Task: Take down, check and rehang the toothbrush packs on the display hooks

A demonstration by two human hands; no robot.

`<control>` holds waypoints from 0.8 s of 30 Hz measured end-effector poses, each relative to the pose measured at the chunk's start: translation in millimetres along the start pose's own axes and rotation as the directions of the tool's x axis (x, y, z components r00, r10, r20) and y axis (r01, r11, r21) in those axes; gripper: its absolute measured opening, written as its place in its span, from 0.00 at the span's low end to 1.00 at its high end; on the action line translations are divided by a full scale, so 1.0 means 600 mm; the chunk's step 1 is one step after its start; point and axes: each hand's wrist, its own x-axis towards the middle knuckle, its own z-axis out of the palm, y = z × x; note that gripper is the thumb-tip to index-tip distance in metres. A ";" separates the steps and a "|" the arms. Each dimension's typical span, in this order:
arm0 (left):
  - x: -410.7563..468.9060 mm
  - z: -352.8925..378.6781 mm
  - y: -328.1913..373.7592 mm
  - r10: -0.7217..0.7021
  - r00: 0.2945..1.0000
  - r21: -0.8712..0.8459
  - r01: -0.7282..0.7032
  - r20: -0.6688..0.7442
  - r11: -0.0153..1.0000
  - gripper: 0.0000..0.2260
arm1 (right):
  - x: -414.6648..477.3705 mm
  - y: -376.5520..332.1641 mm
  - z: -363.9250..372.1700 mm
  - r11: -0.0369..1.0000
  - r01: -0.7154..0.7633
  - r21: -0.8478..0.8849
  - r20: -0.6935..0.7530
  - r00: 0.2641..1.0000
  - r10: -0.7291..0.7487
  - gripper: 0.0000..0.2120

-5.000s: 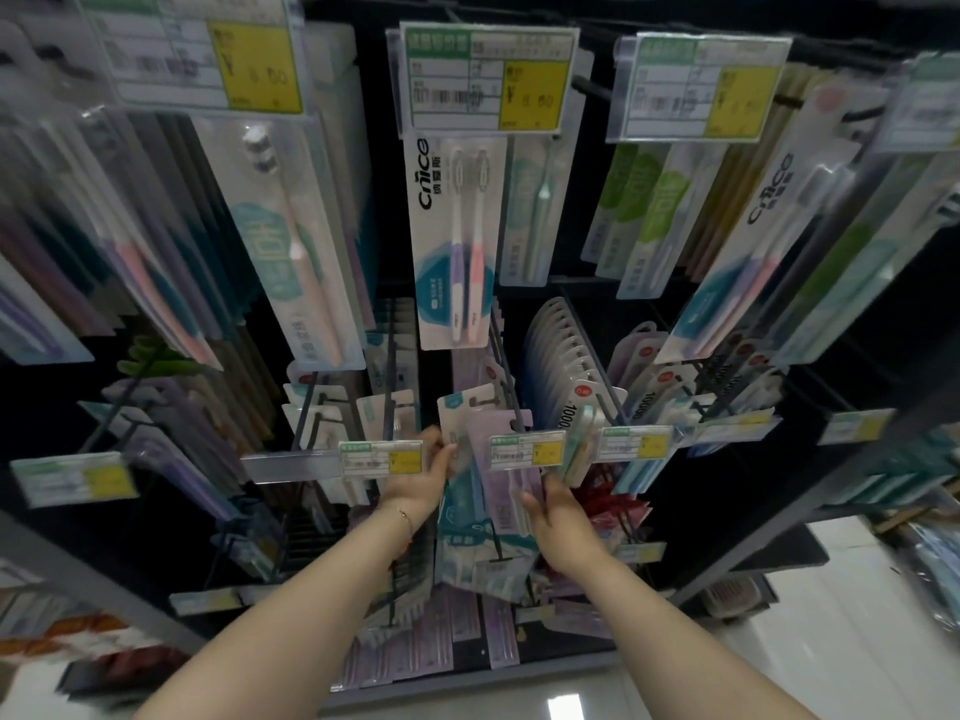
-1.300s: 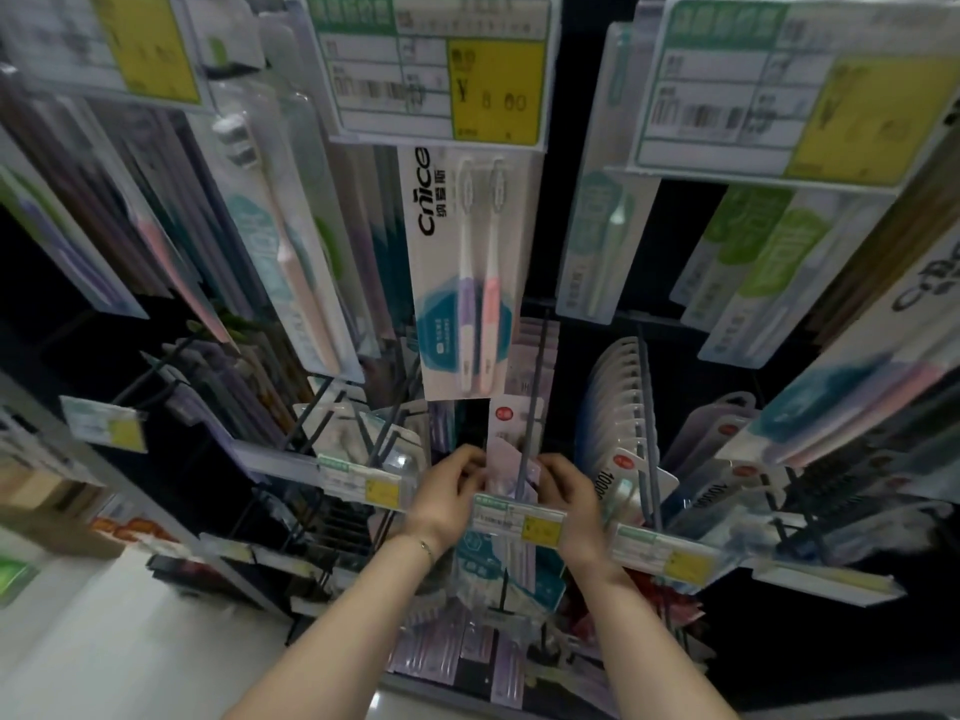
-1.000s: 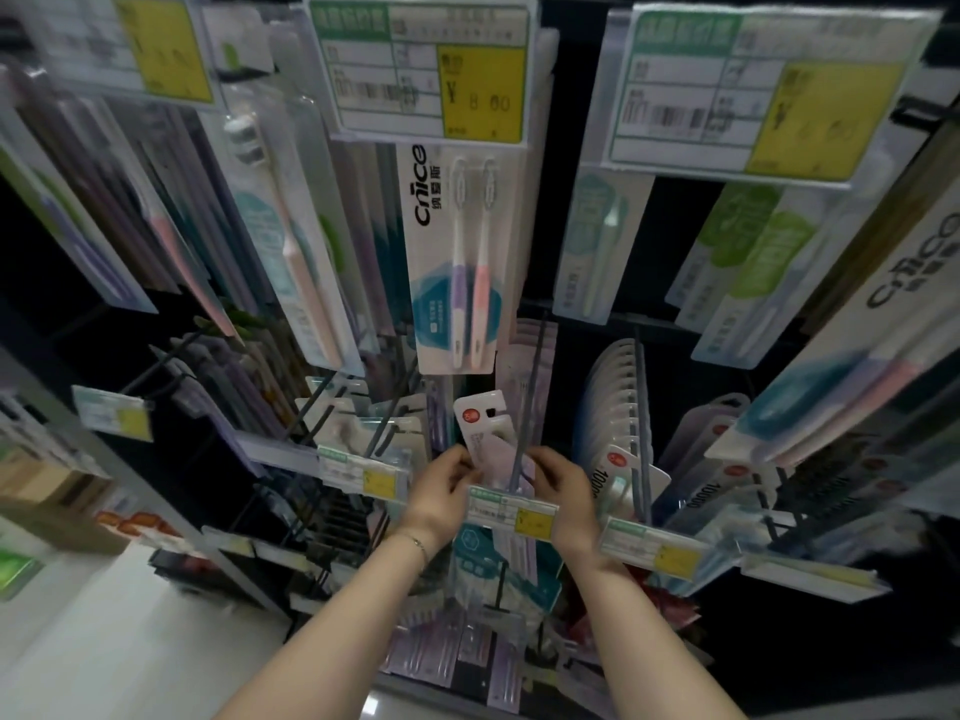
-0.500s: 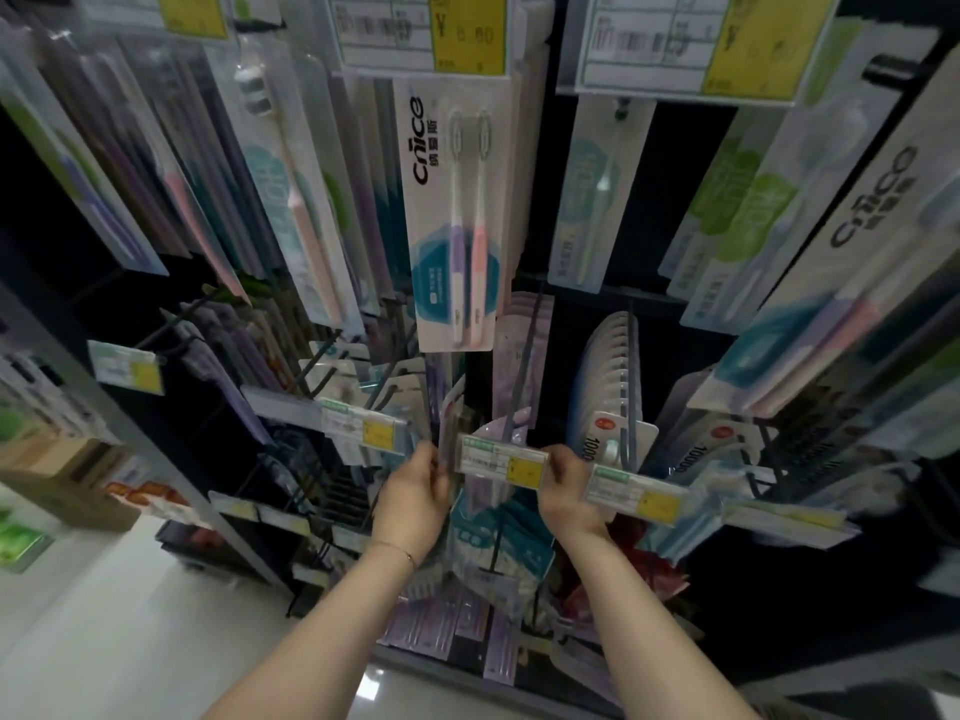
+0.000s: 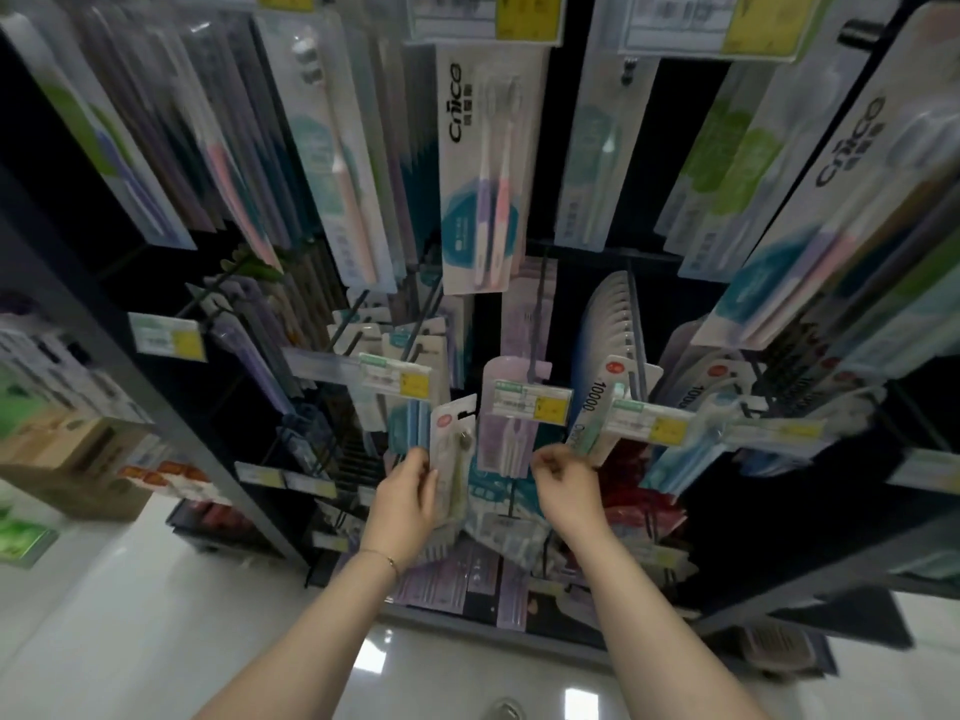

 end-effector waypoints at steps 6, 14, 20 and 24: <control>-0.041 -0.030 -0.007 0.075 0.989 -0.053 -0.069 0.127 0.996 0.05 | -0.059 -0.010 0.033 0.999 0.044 -0.011 0.148 0.988 -0.042 0.12; -0.068 -0.061 0.053 0.276 0.948 -0.138 -0.256 0.160 0.957 0.04 | -0.128 -0.038 0.010 0.988 0.099 0.122 0.219 0.968 -0.124 0.05; -0.058 -0.083 0.161 0.331 0.938 -0.253 -0.296 0.106 0.921 0.04 | -0.167 -0.086 -0.063 0.948 0.213 0.235 0.047 0.972 -0.230 0.04; -0.051 -0.079 0.242 0.386 0.919 -0.354 -0.338 0.073 0.872 0.04 | -0.180 -0.107 -0.123 0.919 0.308 0.248 -0.105 0.951 -0.290 0.04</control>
